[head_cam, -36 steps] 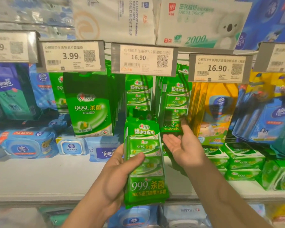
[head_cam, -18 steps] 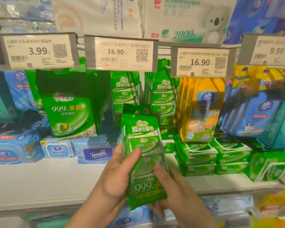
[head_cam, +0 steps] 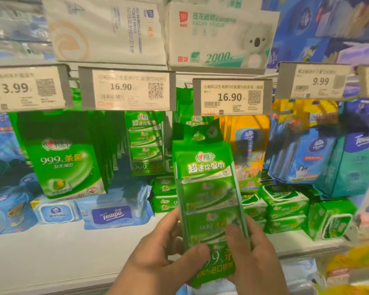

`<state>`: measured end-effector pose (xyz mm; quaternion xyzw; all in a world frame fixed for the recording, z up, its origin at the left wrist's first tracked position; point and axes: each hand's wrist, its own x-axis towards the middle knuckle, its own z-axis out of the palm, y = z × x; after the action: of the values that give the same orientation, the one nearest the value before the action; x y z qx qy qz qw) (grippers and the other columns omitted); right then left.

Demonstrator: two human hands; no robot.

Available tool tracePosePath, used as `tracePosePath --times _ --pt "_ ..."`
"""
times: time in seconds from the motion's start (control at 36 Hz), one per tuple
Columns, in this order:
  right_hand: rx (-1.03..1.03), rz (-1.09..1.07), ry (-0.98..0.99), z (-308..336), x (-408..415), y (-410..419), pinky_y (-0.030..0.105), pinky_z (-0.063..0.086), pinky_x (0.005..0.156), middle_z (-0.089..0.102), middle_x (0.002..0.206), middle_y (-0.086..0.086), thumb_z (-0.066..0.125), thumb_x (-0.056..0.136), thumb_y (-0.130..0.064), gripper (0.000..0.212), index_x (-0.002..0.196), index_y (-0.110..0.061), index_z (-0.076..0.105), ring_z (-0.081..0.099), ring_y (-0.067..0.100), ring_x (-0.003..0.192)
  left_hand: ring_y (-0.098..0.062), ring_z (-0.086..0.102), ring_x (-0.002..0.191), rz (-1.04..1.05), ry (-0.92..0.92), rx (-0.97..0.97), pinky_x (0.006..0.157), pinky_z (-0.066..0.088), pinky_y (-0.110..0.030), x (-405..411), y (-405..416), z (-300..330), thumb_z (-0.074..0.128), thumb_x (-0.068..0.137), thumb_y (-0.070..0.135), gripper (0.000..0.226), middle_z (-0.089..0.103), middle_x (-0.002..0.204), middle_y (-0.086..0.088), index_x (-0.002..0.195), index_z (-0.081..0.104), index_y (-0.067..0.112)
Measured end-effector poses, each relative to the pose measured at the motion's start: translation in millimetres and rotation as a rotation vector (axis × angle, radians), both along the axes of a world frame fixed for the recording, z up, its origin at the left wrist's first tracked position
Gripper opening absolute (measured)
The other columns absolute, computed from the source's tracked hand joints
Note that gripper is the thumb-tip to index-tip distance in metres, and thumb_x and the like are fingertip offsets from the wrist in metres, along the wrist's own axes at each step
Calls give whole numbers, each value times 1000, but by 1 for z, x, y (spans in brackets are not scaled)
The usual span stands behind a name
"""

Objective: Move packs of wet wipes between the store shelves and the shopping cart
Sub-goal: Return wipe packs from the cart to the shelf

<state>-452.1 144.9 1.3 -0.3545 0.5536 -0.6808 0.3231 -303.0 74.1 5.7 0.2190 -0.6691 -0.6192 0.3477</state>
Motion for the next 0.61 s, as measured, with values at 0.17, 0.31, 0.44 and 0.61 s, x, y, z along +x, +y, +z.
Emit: tracePosePath --times 0.17,0.31,0.44,0.61 --pt "-104 -91 31 19 4 11 55 57 69 70 80 19 70 37 -90 63 90 -55 71 65 47 78 -37 65 113 -62 6 -105 95 48 -67 -3 10 24 77 79 39 62 69 126 -3 135 52 50" --pt "-68 -123 64 29 -1 14 20 48 52 73 68 -6 61 53 -61 26 77 -65 66 64 7 53 -36 65 114 -59 30 -164 94 49 -66 -7 12 33 77 79 37 62 69 125 -4 135 53 49" --pt "-71 -82 27 32 -4 8 35 50 58 71 67 3 74 69 -74 27 86 -54 70 64 14 54 -23 65 118 -47 70 -212 97 54 -51 -17 4 34 76 82 40 54 69 128 -1 132 57 43" --pt "-46 9 -49 32 -11 -4 40 54 60 73 65 -1 61 62 -67 23 77 -53 70 64 14 52 -30 67 112 -41 67 -157 80 56 -33 -31 -10 32 67 85 35 53 67 129 -8 137 56 29"
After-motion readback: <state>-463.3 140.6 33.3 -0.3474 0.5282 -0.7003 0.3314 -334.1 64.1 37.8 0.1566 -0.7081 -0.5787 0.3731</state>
